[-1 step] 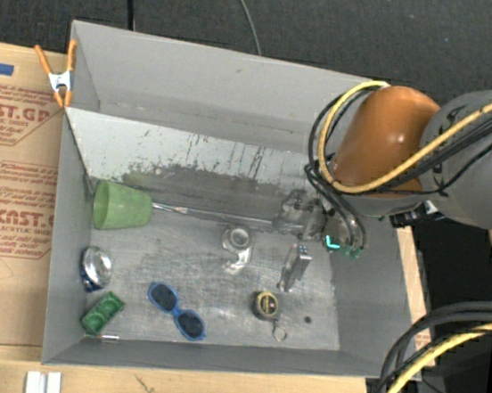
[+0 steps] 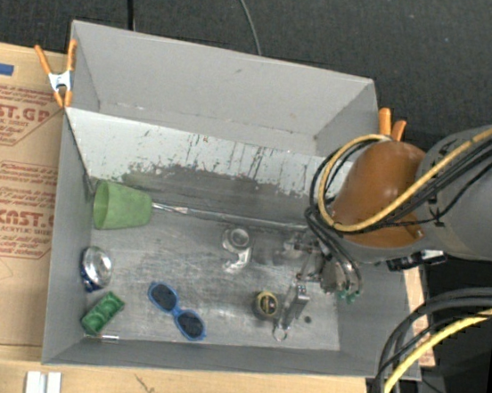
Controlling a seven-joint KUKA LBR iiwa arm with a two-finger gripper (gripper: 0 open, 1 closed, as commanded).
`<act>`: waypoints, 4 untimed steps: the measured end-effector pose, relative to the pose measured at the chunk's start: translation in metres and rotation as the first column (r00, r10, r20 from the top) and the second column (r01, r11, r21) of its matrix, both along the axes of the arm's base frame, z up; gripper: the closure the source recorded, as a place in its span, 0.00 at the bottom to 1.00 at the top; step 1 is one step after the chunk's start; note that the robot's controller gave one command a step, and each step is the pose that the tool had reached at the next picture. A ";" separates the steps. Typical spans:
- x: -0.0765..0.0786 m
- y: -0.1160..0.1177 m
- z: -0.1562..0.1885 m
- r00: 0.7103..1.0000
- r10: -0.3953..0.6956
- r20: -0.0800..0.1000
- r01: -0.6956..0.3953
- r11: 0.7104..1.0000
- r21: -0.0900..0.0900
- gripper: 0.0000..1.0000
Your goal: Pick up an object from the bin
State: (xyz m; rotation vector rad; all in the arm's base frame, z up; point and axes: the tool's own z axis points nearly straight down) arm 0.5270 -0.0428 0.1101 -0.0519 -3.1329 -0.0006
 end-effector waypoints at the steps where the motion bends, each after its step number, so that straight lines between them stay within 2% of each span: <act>1: -0.030 0.015 -0.038 0.988 -0.151 0.023 0.151 0.988 0.001 0.00; 2: -0.029 0.014 -0.037 0.988 -0.151 0.024 0.151 0.989 0.001 1.00; 3: -0.039 0.016 0.065 0.990 -0.139 0.016 0.139 0.990 0.001 1.00; 4: -0.029 0.013 0.152 0.992 -0.129 0.018 0.129 0.992 0.001 1.00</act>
Offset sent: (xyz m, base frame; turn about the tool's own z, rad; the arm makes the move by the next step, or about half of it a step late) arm -0.0338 0.0145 -0.0401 0.1513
